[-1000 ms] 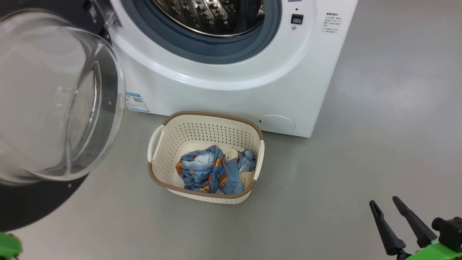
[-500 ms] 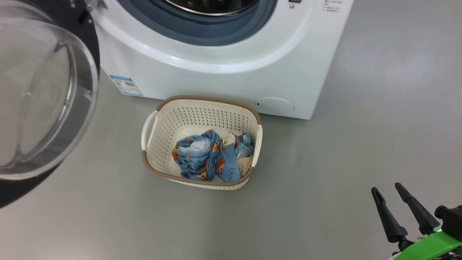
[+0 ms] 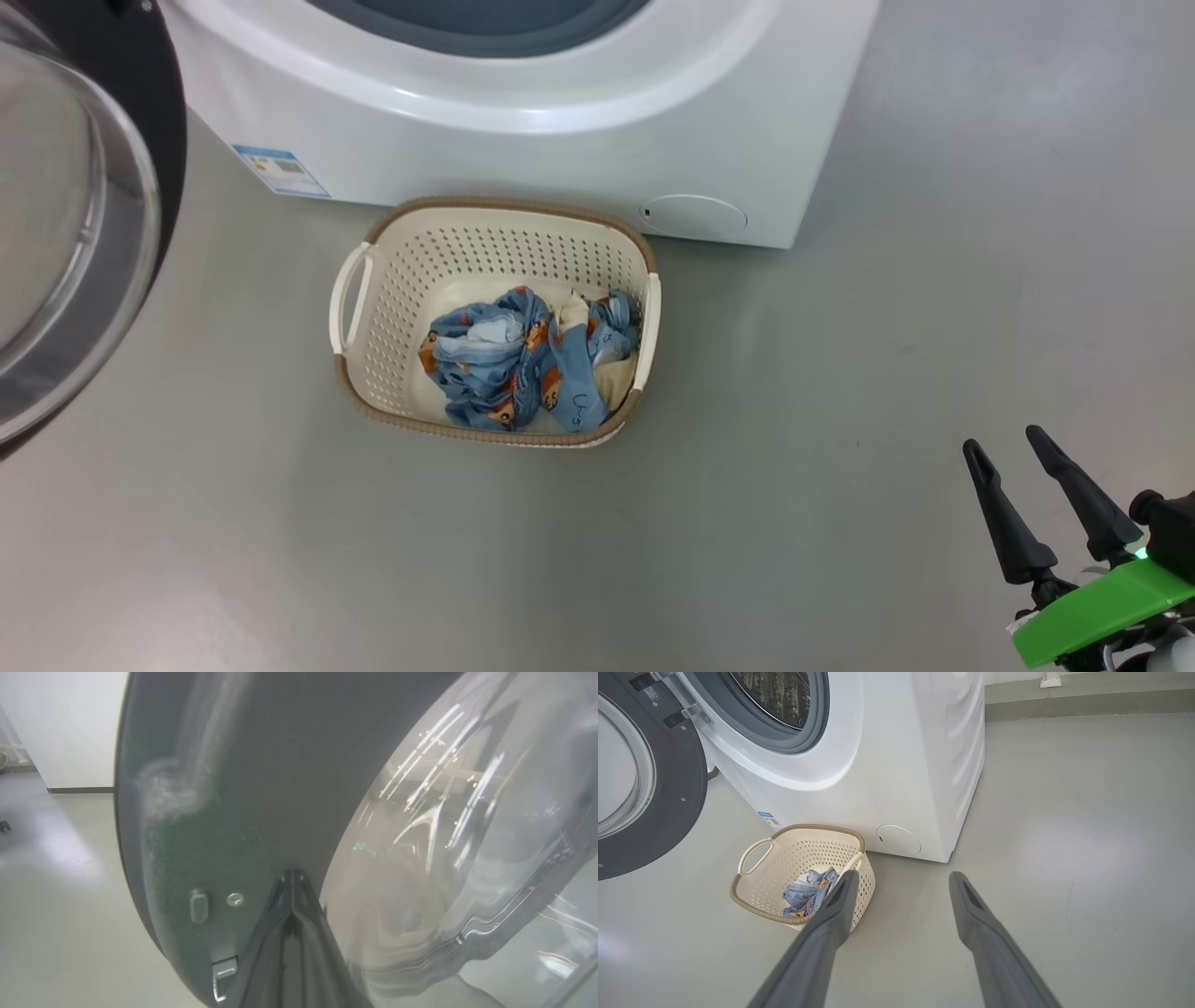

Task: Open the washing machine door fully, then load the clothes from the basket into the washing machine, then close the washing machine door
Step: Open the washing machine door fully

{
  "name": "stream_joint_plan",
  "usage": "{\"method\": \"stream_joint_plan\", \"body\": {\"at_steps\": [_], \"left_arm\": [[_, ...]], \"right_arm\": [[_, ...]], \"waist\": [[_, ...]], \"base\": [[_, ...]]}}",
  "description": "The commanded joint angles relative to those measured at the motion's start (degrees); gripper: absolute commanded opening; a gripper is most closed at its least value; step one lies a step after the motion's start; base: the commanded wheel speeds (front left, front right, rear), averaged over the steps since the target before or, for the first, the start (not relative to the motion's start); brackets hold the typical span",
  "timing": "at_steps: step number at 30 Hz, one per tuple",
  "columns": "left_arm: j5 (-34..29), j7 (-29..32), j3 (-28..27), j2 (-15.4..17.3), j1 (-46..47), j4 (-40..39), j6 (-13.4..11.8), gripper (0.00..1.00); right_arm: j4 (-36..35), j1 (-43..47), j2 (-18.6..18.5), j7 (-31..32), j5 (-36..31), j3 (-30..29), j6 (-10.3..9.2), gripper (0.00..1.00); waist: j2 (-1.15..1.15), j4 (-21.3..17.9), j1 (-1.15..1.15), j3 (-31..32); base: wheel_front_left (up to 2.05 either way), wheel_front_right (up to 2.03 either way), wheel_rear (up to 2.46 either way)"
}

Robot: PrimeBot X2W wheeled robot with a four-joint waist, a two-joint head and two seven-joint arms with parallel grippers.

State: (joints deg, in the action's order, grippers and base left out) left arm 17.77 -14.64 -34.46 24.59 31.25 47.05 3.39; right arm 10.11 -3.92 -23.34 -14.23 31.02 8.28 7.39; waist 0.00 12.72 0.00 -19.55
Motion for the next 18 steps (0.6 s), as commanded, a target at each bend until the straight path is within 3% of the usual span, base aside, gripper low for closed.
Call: {"method": "stream_joint_plan", "body": {"at_steps": [1,10,18], "left_arm": [[-0.9,-0.4,-1.7,5.0,1.4,-0.6,0.1,0.00],[-2.8,-0.4,-3.2,5.0,3.2,0.6,-0.3,0.00],[-3.8,-0.4,-4.0,0.5,0.7,-2.9,-0.2,0.00]], "right_arm": [[-1.4,-0.6,-1.2,-0.8,-0.5,0.8,0.10,1.00],[-1.3,-1.3,-1.2,-0.8,-0.8,0.9,0.10,1.00],[-0.6,-0.7,-0.8,-0.8,-0.6,0.9,0.10,1.00]], "waist": [[0.00,-0.3,0.00,-0.8],[0.00,-0.4,0.00,-1.5],[0.00,0.1,0.00,1.3]], "base": [[0.00,0.00,0.00],[0.00,0.00,0.00],[0.00,0.00,0.00]]}}
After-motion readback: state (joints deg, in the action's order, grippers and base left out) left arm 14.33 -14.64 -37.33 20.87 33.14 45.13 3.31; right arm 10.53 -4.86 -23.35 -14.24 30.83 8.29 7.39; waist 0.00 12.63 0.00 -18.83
